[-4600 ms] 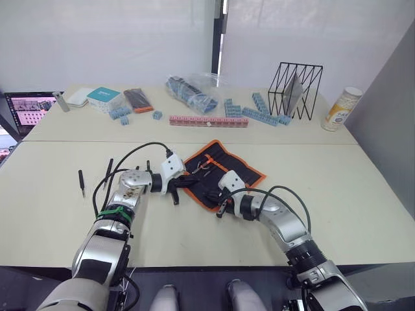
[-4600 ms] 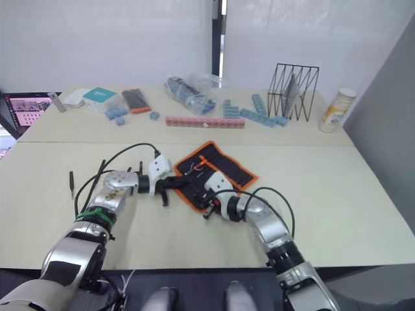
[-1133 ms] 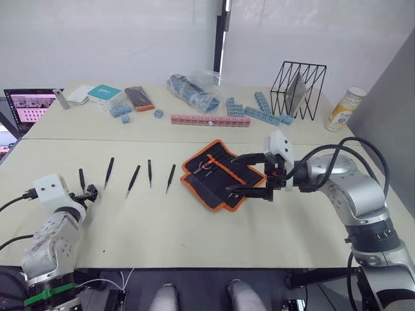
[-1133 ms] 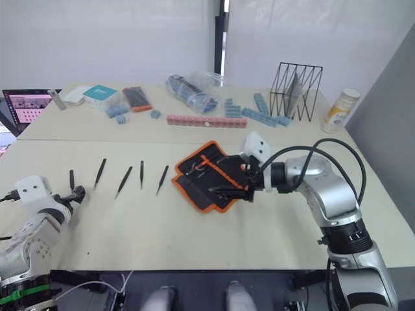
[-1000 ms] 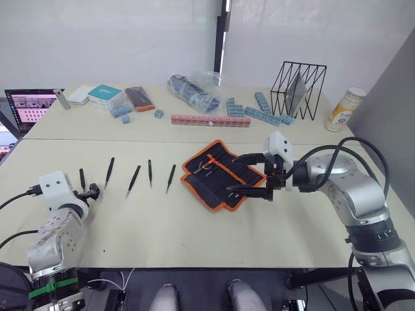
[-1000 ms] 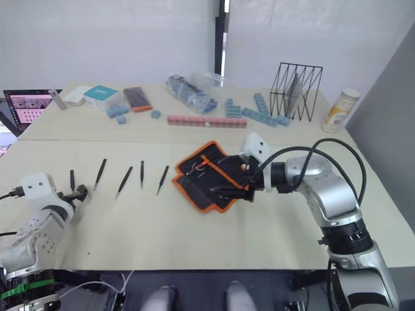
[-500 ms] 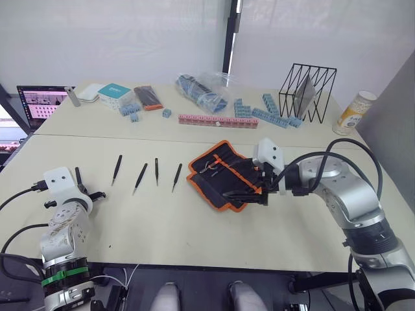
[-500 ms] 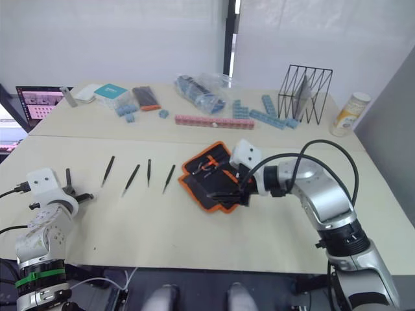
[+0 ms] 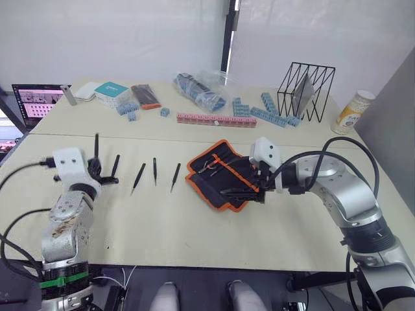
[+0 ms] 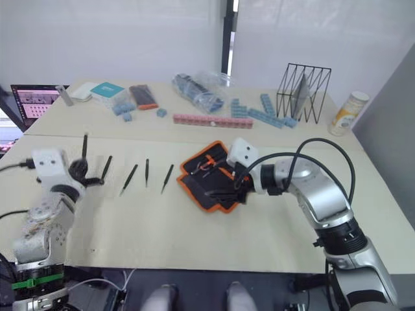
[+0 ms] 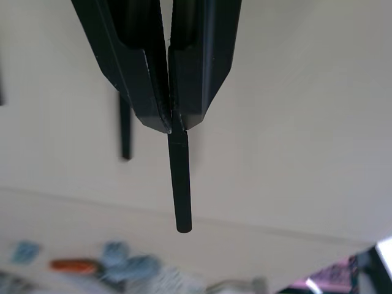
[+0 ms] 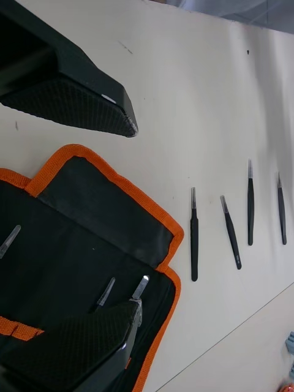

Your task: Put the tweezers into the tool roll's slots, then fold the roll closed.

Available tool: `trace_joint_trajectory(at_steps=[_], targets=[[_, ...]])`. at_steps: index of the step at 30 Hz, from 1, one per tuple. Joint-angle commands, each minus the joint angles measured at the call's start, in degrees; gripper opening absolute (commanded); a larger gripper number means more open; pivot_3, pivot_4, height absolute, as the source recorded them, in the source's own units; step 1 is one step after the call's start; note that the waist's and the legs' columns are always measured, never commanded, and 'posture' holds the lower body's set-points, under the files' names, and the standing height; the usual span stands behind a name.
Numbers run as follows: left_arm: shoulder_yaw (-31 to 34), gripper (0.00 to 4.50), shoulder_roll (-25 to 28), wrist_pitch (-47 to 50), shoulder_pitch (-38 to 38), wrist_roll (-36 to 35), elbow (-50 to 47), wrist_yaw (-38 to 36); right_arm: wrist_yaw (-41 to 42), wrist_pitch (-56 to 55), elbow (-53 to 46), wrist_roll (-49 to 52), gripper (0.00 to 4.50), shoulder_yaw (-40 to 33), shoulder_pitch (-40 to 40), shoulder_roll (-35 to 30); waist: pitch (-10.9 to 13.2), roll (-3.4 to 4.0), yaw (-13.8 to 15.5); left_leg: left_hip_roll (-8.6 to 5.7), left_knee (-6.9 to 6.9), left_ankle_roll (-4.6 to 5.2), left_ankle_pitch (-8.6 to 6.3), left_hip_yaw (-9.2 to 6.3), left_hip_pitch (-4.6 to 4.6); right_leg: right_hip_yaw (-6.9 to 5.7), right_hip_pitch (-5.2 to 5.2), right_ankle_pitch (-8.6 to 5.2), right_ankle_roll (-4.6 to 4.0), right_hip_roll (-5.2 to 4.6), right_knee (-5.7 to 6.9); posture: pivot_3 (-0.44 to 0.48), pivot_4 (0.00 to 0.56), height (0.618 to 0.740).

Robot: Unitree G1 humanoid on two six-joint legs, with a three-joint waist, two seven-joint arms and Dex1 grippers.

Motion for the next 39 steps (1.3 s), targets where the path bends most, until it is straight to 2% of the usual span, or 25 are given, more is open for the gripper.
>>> trace_joint_trajectory(at_steps=[1,6,9,12,15,17,20,25,31,39], targets=[[-4.91,0.01,4.51,0.0,-0.38,-0.93,-5.86,-8.23,-1.65,0.45,-0.81,0.64,4.5,-2.91,-0.9,0.17,0.0,0.0,-0.09,0.0,-0.02,0.0,0.0,0.0,0.01,0.0,-0.01,-0.01,0.01,0.0,0.01,0.0,0.15,0.74],[-14.43,0.01,9.31,0.87,-3.04,-3.77,-6.51,-22.21,-6.67,0.45,-1.76,-0.16,4.5,-4.88,-0.15,1.96,0.0,0.01,-0.2,0.0,0.02,0.01,0.0,0.01,0.01,0.01,-0.01,-0.22,-0.35,0.01,0.0,0.0,0.15,0.74],[-20.1,0.01,12.81,4.77,-5.85,-5.55,-6.73,-30.39,-10.02,0.73,-3.0,-0.96,4.5,-5.48,0.39,2.49,0.01,0.01,-0.21,0.0,0.04,0.02,0.01,0.0,-0.02,0.01,-0.03,-0.23,-0.36,0.01,-0.01,0.0,0.15,0.74],[-25.03,0.01,16.04,8.21,-9.33,-4.83,-5.32,-35.26,-13.29,0.49,-4.29,-1.27,4.5,-6.43,1.14,3.5,0.01,0.02,-0.22,0.01,0.01,0.03,0.01,0.0,-0.02,0.02,-0.05,-0.23,-0.34,0.02,0.02,0.0,0.15,0.74],[-29.1,0.01,16.82,12.97,-14.66,-3.74,-2.16,-37.17,-16.83,1.31,-6.5,-2.59,4.5,-7.58,2.59,3.34,0.02,0.03,-0.21,0.01,0.01,0.03,0.01,-0.01,-0.03,0.01,-0.05,-0.23,-0.29,0.02,0.02,0.0,0.15,0.74],[-30.95,0.01,16.05,14.33,-17.62,-3.01,-0.15,-37.66,-18.25,3.77,-7.95,-2.58,4.5,-7.87,3.41,2.69,0.02,0.03,-0.19,0.01,0.02,0.04,0.02,-0.01,-0.05,0.01,-0.05,-0.22,-0.26,0.03,0.03,0.0,0.15,0.74],[-32.66,0.01,11.95,19.26,-23.48,-4.14,5.41,-37.76,-19.94,8.14,-10.92,-1.86,4.5,-8.56,4.99,1.91,0.02,0.03,0.01,0.01,0.04,0.04,0.02,-0.02,-0.05,0.01,-0.04,-0.22,-0.23,0.02,0.04,0.0,0.15,0.74],[-35.75,0.01,7.67,19.44,-28.46,-1.49,12.61,-38.14,-21.85,12.26,-14.41,-0.55,4.5,-10.07,7.13,1.88,0.02,0.03,-0.25,-0.01,0.04,0.05,0.02,-0.08,-0.08,0.0,-0.04,-0.1,0.02,0.04,0.06,0.0,0.15,0.74],[-38.81,0.01,3.68,18.29,-31.09,1.4,18.8,-38.82,-22.81,14.34,-17.36,1.27,4.5,-12.17,9.47,2.17,0.02,0.03,-0.28,0.0,0.01,0.05,0.02,-0.08,-0.08,0.0,-0.07,-0.08,0.06,0.06,0.11,0.0,0.15,0.74],[-39.09,0.01,-1.07,17.47,-32.34,4.72,23.64,-36.6,-24.37,14.34,-17.55,1.49,4.5,-12.4,10.16,1.95,0.02,0.03,-0.16,-0.01,0.07,0.05,0.02,-0.08,-0.12,0.0,-0.07,-0.08,0.07,0.05,0.1,0.0,0.15,0.74]])
